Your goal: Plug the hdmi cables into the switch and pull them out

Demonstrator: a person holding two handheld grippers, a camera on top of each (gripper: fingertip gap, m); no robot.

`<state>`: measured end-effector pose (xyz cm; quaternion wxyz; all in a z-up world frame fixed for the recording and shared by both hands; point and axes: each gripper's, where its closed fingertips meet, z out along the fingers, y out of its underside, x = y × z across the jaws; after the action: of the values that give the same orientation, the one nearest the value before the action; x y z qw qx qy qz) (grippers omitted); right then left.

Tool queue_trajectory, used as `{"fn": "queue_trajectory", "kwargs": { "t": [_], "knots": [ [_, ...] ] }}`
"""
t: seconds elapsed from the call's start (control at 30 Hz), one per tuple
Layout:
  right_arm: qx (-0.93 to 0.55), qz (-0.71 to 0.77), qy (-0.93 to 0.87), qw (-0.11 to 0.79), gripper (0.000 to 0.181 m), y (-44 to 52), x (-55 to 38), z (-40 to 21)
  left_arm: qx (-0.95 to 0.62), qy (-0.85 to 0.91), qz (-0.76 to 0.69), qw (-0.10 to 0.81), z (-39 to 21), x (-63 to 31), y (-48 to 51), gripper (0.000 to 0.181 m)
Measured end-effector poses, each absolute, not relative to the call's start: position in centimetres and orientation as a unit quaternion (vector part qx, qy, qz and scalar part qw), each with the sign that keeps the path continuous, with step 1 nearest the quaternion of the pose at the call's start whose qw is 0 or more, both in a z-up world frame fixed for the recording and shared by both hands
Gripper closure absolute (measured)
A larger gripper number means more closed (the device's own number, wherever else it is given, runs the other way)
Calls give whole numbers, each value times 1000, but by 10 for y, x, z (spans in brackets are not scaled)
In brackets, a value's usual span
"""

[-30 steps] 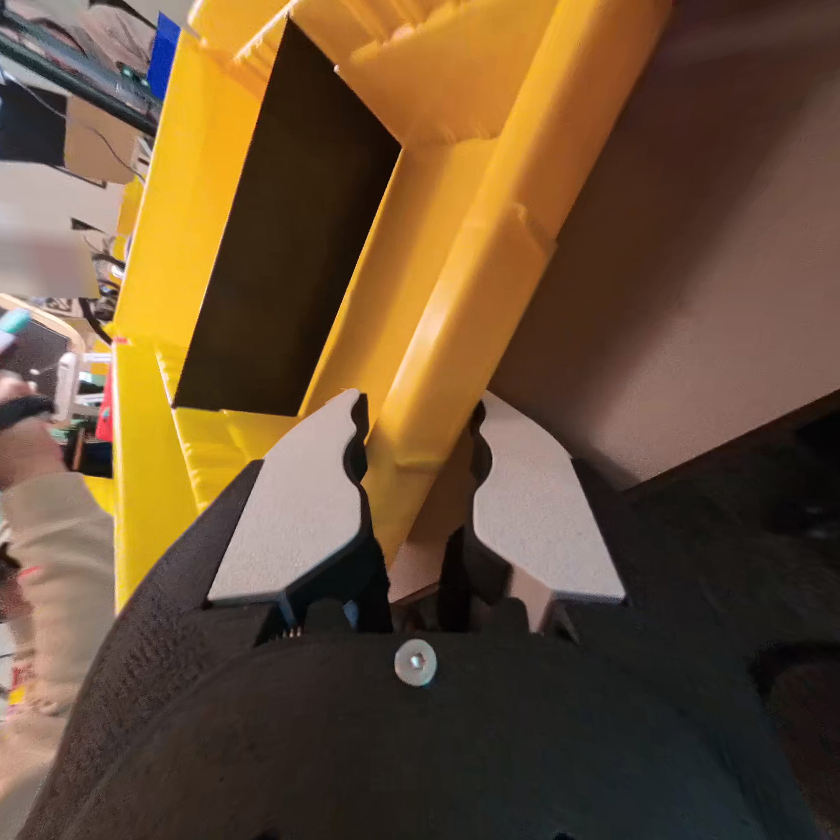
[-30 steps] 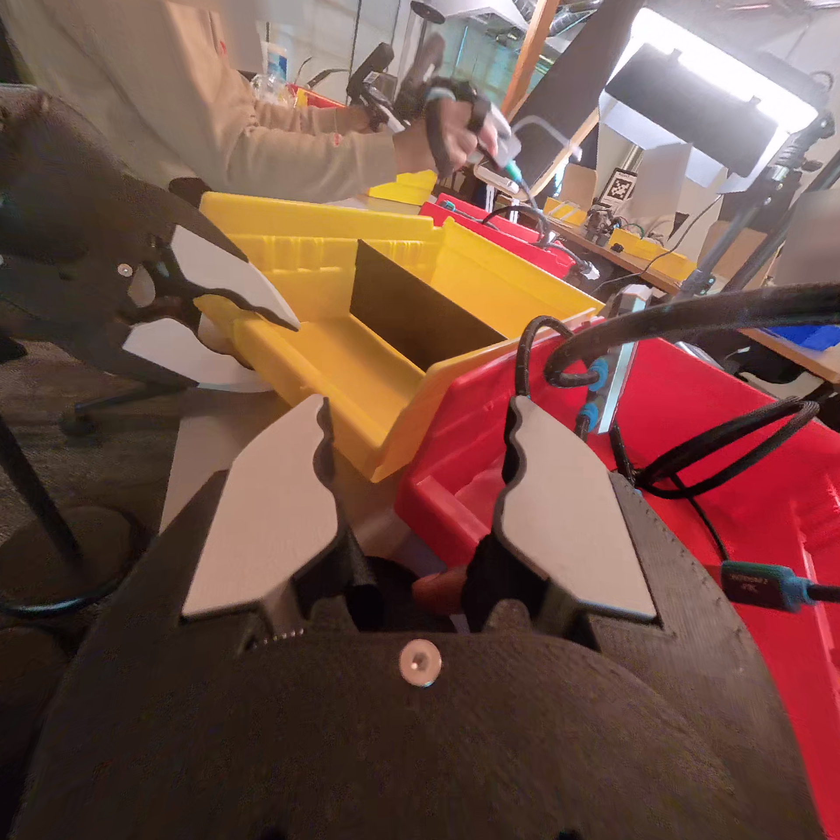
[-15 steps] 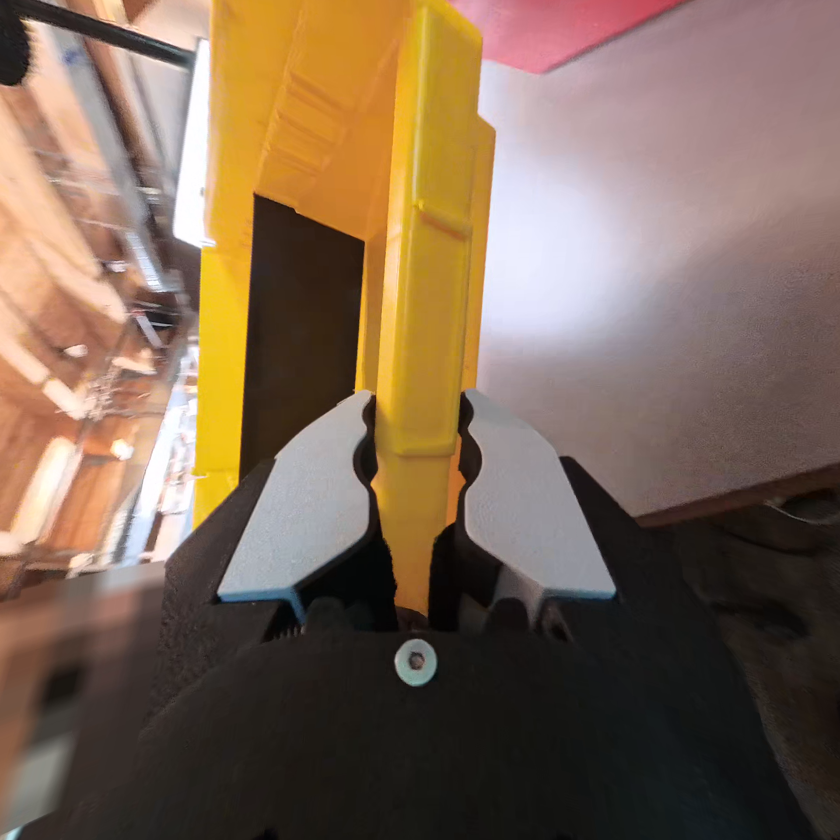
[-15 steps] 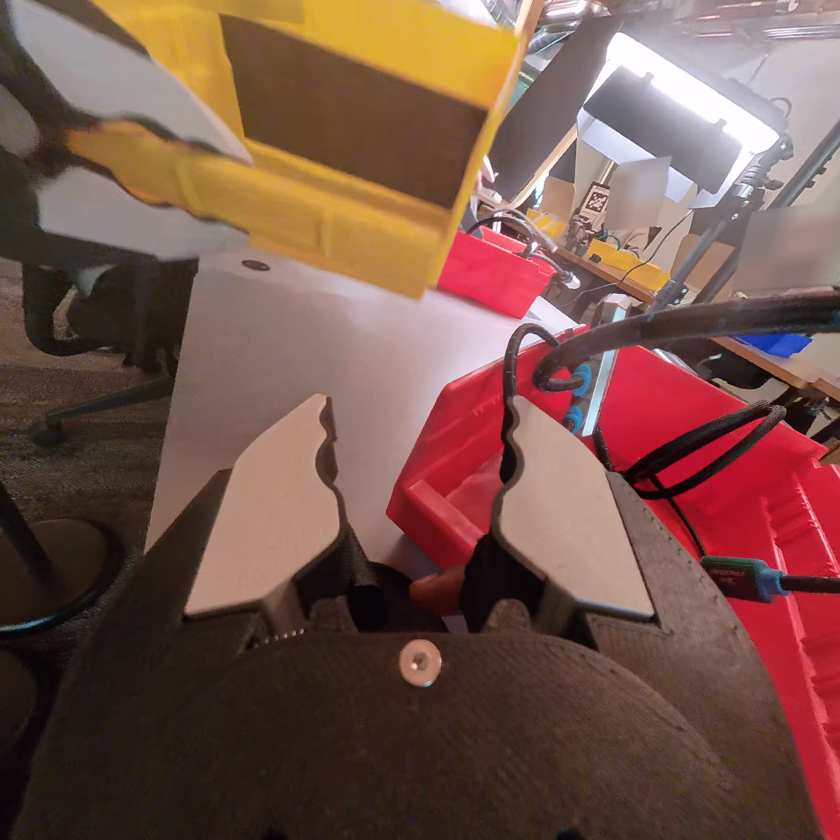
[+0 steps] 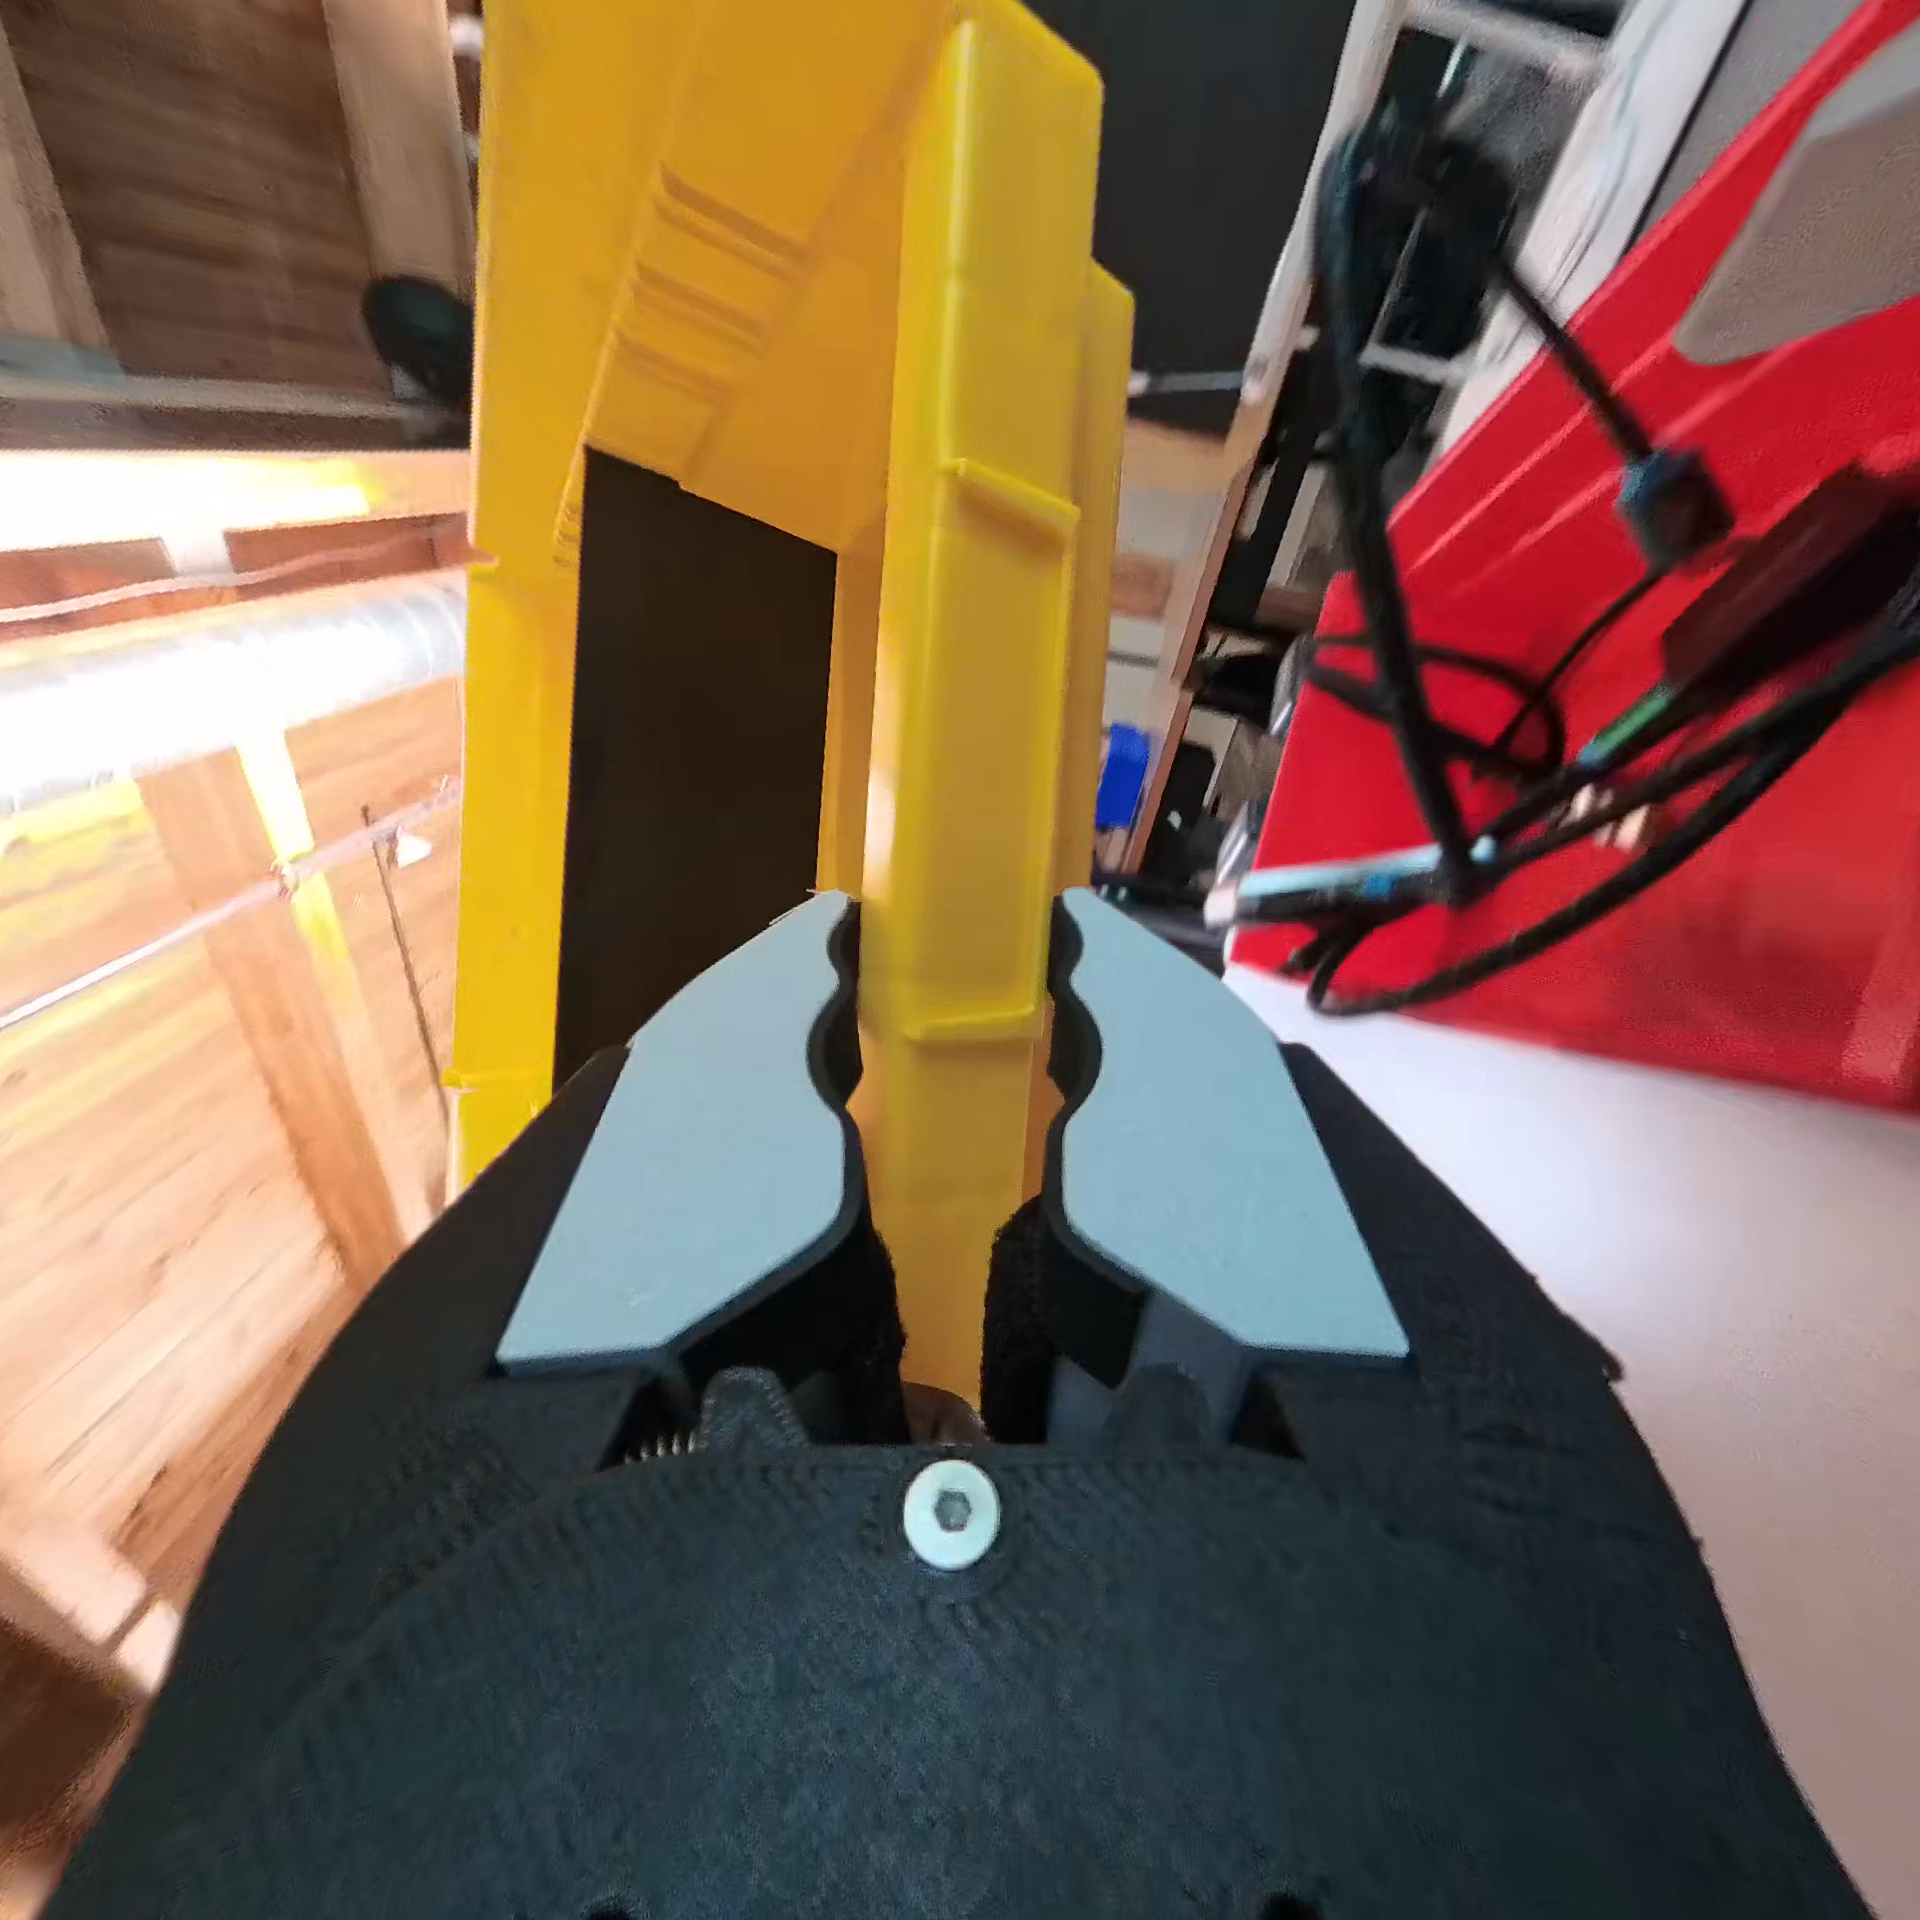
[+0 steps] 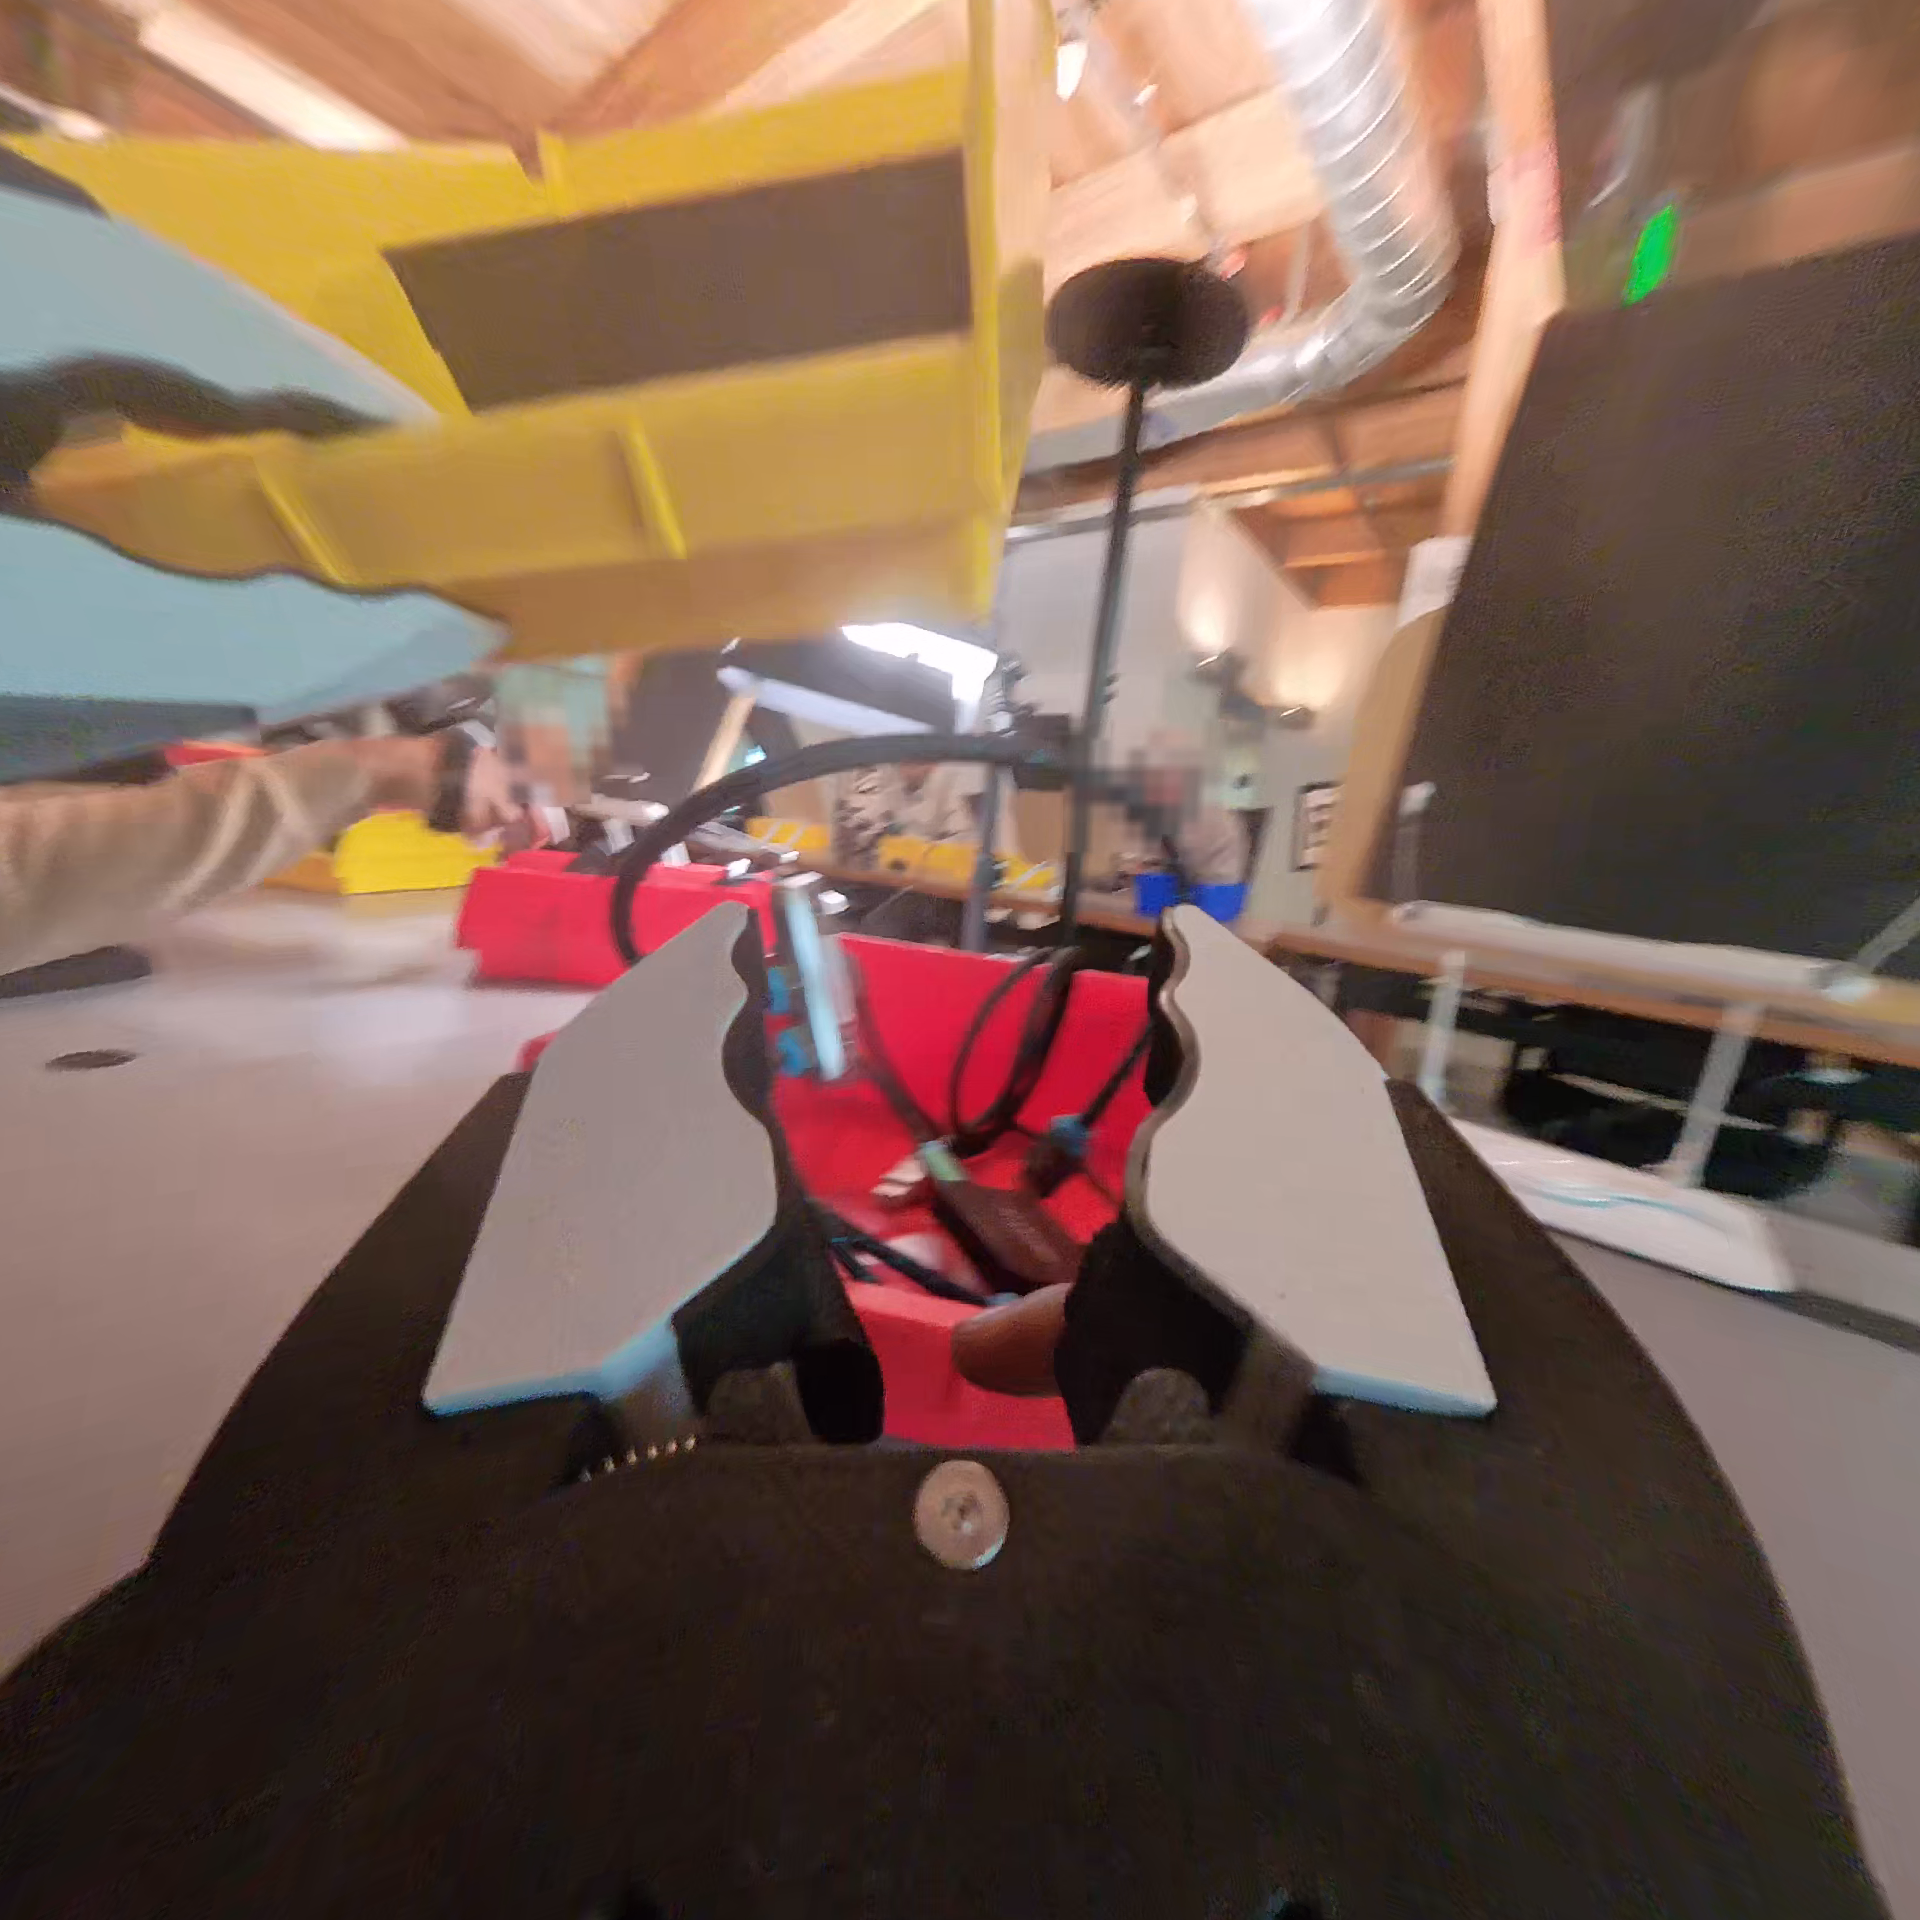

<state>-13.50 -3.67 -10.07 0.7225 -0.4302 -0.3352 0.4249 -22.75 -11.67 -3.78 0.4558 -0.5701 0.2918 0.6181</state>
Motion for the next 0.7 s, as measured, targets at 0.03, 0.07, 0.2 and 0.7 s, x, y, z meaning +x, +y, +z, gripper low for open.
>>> {"fn": "queue_trajectory", "kwargs": {
  "t": [0.03, 0.07, 0.2, 0.7],
  "knots": [
    [-430, 405, -320, 741, 108, -29, -120, -96, -567, 304, 608, 465, -40, -220, -103, 149],
    [-433, 382, -303, 758, 106, -20, -105, -90, -564, 316, 597, 475, -41, -212, -90, 149],
    [-365, 247, -353, 826, 101, -12, -59, -65, -568, 374, 545, 492, -55, -178, -44, 149],
    [-397, -66, -701, 589, 149, 41, -51, -149, -503, 606, 411, 459, -122, -72, 22, 155]
  ]
}}
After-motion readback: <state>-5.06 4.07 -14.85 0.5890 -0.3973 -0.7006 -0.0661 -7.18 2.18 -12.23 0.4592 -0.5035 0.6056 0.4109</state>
